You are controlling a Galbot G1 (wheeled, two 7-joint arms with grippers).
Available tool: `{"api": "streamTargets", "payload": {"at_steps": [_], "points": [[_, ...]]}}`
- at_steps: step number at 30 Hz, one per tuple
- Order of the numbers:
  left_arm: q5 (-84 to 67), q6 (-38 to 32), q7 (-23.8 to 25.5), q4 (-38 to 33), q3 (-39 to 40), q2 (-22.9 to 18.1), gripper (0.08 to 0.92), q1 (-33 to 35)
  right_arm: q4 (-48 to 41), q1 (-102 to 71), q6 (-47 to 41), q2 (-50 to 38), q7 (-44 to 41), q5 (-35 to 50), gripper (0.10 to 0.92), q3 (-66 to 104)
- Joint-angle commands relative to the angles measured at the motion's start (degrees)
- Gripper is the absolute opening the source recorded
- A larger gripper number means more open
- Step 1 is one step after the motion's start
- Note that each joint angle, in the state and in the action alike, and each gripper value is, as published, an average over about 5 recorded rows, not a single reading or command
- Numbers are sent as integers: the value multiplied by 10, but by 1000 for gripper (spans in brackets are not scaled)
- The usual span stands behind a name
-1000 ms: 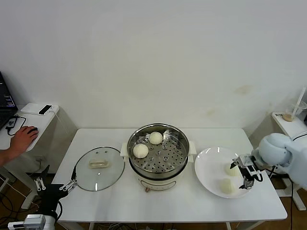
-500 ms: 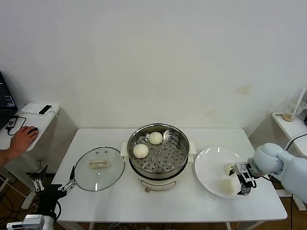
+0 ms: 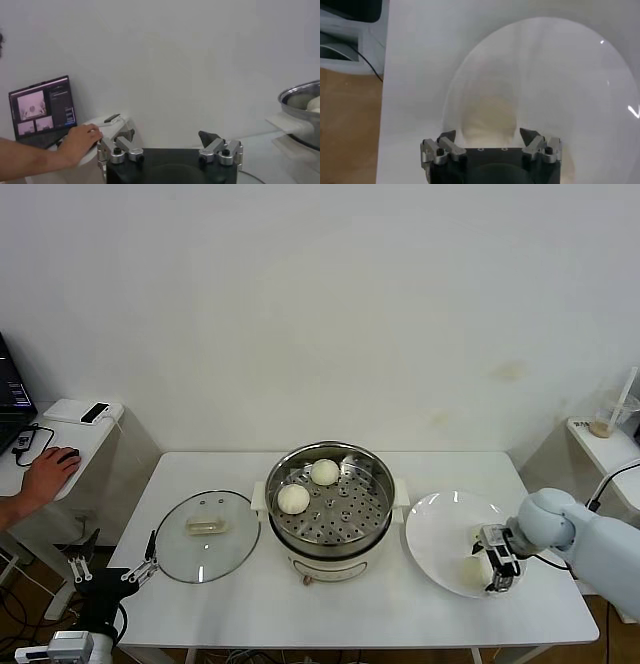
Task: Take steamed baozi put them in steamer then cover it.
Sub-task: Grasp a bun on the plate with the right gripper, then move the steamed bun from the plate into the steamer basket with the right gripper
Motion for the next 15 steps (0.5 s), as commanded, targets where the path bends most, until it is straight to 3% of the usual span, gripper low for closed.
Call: {"api": "streamTargets", "payload": {"at_steps": [1, 7, 15], "points": [[1, -1, 0, 0, 1, -1, 823, 0, -10, -6, -3, 9, -1, -2, 686, 5], [2, -1, 0, -3, 1, -3, 823, 2, -14, -2, 0, 11, -11, -7, 610, 12], [2, -1, 0, -7, 1, -1, 823, 2, 1, 43, 2, -6, -24, 18, 602, 26]]}}
